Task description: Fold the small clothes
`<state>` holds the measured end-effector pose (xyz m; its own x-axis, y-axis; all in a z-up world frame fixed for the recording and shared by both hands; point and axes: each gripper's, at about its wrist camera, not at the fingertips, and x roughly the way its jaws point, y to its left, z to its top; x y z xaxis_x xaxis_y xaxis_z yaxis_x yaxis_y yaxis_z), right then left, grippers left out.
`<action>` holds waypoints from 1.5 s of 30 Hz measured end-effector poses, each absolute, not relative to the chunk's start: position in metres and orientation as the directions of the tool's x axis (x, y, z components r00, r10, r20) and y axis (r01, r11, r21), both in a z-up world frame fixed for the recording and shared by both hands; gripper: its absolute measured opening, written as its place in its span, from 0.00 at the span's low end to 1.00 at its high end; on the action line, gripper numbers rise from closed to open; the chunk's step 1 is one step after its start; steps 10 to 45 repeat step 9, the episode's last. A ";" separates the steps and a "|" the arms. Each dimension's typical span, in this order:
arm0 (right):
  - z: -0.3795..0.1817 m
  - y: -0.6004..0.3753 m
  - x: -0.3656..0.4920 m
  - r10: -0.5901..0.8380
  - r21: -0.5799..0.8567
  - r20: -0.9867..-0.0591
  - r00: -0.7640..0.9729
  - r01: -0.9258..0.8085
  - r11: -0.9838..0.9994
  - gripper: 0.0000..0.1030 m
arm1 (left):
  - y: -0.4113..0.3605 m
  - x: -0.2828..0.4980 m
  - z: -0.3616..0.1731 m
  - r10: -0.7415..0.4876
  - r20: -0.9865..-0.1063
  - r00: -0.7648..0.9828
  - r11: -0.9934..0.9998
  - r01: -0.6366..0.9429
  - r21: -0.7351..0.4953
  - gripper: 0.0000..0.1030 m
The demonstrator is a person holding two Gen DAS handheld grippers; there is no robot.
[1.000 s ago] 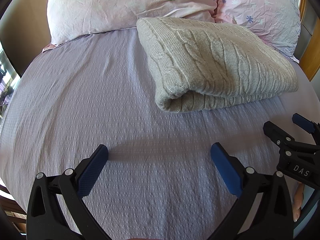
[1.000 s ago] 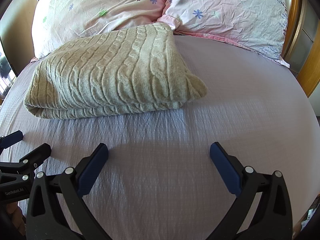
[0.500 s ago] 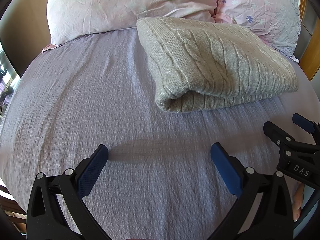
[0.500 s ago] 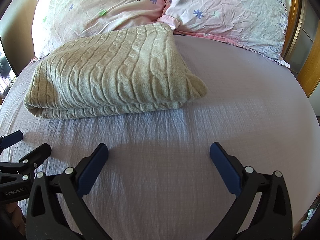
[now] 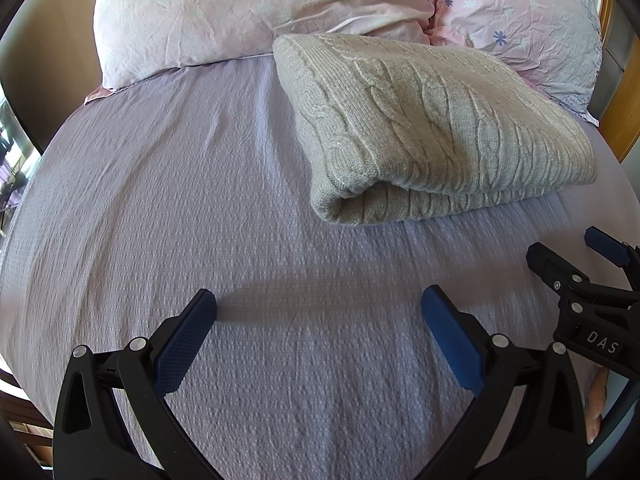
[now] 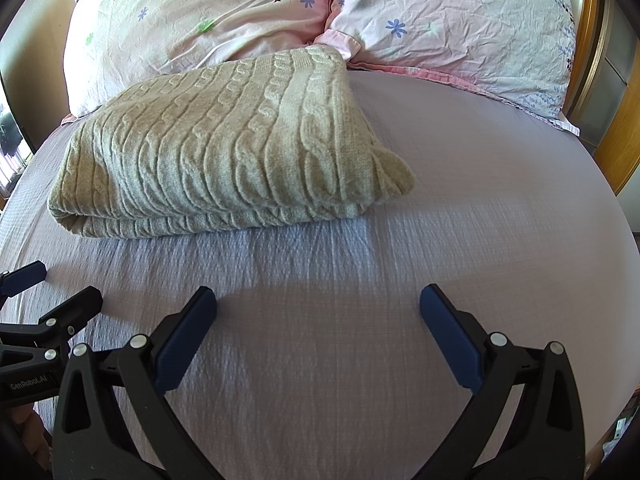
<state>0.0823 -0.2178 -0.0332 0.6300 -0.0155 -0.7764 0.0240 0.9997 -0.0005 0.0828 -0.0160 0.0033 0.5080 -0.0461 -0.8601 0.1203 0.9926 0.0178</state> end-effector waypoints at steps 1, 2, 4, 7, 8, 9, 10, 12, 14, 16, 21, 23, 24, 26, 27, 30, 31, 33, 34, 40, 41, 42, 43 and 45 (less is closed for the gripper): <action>-0.033 -0.218 0.083 -0.015 0.000 -0.776 0.630 0.024 1.000 0.98 | -0.016 0.083 0.003 -0.046 -0.860 0.507 0.993 0.120 0.018 0.99; -0.033 -0.218 0.083 -0.015 0.000 -0.776 0.630 0.024 1.000 0.98 | -0.016 0.083 0.003 -0.046 -0.861 0.506 0.993 0.120 0.018 0.99; -0.033 -0.218 0.083 -0.015 0.000 -0.776 0.630 0.024 1.000 0.98 | -0.016 0.083 0.003 -0.046 -0.863 0.502 0.993 0.121 0.018 0.99; -0.033 -0.218 0.082 -0.016 0.000 -0.776 0.630 0.024 1.000 0.98 | -0.016 0.083 0.003 -0.045 -0.865 0.499 0.993 0.120 0.018 0.99; -0.033 -0.218 0.083 -0.016 0.000 -0.776 0.630 0.024 1.000 0.98 | -0.016 0.083 0.003 -0.045 -0.866 0.499 0.993 0.121 0.018 0.99; -0.033 -0.218 0.083 -0.016 0.000 -0.776 0.630 0.024 1.000 0.98 | -0.016 0.084 0.003 -0.045 -0.866 0.498 0.993 0.120 0.018 0.99; -0.033 -0.218 0.083 -0.016 0.000 -0.776 0.630 0.024 1.000 0.98 | -0.016 0.084 0.003 -0.045 -0.866 0.498 0.993 0.120 0.018 0.99; -0.033 -0.218 0.083 -0.016 0.000 -0.776 0.630 0.024 1.000 0.98 | -0.016 0.084 0.003 -0.045 -0.866 0.498 0.993 0.120 0.018 0.99; -0.033 -0.218 0.083 -0.016 0.000 -0.776 0.630 0.024 1.000 0.98 | -0.016 0.084 0.003 -0.045 -0.866 0.498 0.993 0.120 0.018 0.99; -0.033 -0.218 0.083 -0.016 0.000 -0.776 0.630 0.024 1.000 0.98 | -0.016 0.084 0.003 -0.045 -0.866 0.498 0.993 0.120 0.018 0.99; -0.033 -0.218 0.083 -0.016 0.000 -0.776 0.630 0.024 1.000 0.98 | -0.016 0.084 0.003 -0.045 -0.866 0.498 0.993 0.120 0.018 0.99; -0.033 -0.218 0.083 -0.016 0.000 -0.776 0.630 0.024 1.000 0.98 | -0.016 0.084 0.003 -0.045 -0.866 0.498 0.993 0.120 0.018 0.99; -0.033 -0.218 0.083 -0.016 0.000 -0.776 0.630 0.024 1.000 0.98 | -0.016 0.084 0.003 -0.045 -0.866 0.498 0.993 0.120 0.018 0.99; -0.033 -0.218 0.083 -0.016 0.000 -0.776 0.630 0.024 1.000 0.98 | -0.016 0.084 0.003 -0.045 -0.866 0.498 0.993 0.120 0.018 0.99; -0.033 -0.218 0.083 -0.016 0.000 -0.776 0.630 0.024 1.000 0.98 | -0.016 0.084 0.003 -0.045 -0.866 0.498 0.993 0.120 0.018 0.99; -0.033 -0.218 0.083 -0.016 0.000 -0.776 0.630 0.024 1.000 0.98 | -0.016 0.084 0.003 -0.045 -0.866 0.498 0.993 0.120 0.018 0.99; -0.033 -0.218 0.083 -0.016 0.000 -0.776 0.630 0.024 1.000 0.98 | -0.016 0.084 0.003 -0.045 -0.866 0.498 0.993 0.120 0.018 0.99; -0.033 -0.218 0.083 -0.016 0.000 -0.776 0.630 0.024 1.000 0.98 | -0.016 0.084 0.003 -0.045 -0.866 0.498 0.993 0.120 0.018 0.99; -0.033 -0.218 0.083 -0.016 0.000 -0.776 0.630 0.024 1.000 0.98 | -0.016 0.084 0.003 -0.045 -0.866 0.498 0.993 0.120 0.018 0.99; -0.033 -0.218 0.083 -0.016 0.000 -0.776 0.630 0.024 1.000 0.98 | -0.016 0.084 0.003 -0.045 -0.866 0.498 0.993 0.120 0.018 0.99; -0.033 -0.218 0.083 -0.016 0.000 -0.776 0.630 0.024 1.000 0.98 | -0.016 0.084 0.003 -0.045 -0.866 0.498 0.993 0.120 0.018 0.99; -0.033 -0.218 0.083 -0.016 0.000 -0.776 0.630 0.024 1.000 0.98 | -0.016 0.084 0.003 -0.045 -0.866 0.498 0.993 0.120 0.018 0.99; -0.033 -0.218 0.083 -0.016 0.000 -0.776 0.630 0.024 1.000 0.98 | -0.016 0.084 0.003 -0.045 -0.866 0.498 0.993 0.120 0.018 0.99; -0.033 -0.218 0.083 -0.016 0.000 -0.776 0.630 0.024 1.000 0.98 | -0.016 0.084 0.003 -0.045 -0.866 0.498 0.993 0.120 0.018 0.99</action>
